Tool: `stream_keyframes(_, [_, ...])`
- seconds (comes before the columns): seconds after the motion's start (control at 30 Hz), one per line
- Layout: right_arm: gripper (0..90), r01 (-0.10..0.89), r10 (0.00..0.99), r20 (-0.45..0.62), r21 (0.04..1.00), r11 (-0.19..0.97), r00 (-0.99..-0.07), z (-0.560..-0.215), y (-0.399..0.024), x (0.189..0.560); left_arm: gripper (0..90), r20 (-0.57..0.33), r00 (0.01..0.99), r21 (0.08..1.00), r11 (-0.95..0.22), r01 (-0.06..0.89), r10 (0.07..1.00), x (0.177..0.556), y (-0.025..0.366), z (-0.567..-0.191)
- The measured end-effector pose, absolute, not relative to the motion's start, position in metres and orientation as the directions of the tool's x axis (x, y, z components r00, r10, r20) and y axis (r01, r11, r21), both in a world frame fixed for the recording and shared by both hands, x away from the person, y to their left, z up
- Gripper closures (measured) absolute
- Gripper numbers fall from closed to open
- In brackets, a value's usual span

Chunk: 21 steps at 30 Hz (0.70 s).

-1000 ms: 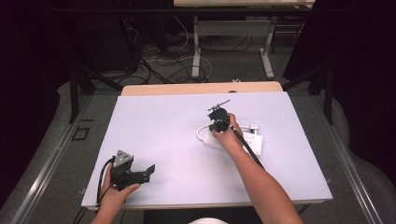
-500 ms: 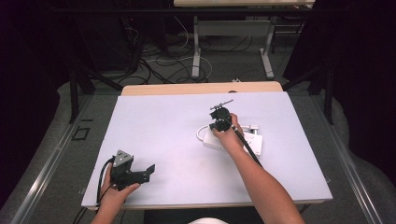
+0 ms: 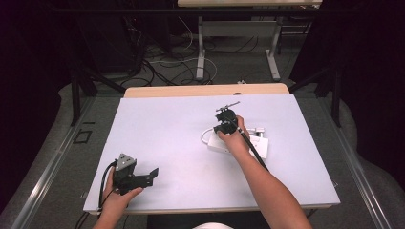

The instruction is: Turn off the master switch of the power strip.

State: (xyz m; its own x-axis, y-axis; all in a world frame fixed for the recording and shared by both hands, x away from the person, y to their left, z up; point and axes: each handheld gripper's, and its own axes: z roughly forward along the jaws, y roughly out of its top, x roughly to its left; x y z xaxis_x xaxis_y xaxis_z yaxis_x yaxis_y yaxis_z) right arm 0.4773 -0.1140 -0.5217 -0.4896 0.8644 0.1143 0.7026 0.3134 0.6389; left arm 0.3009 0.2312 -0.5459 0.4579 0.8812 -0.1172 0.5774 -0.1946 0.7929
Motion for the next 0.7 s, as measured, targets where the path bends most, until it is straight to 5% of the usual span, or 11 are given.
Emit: stream_keyframes(0.7, [64.5,0.669,0.843,0.085,0.653,0.356,-0.531,-0.509,-0.122,0.475,4.5,-0.115,0.458,0.796,-0.195,0.574,0.882,0.301,0.231,-0.546])
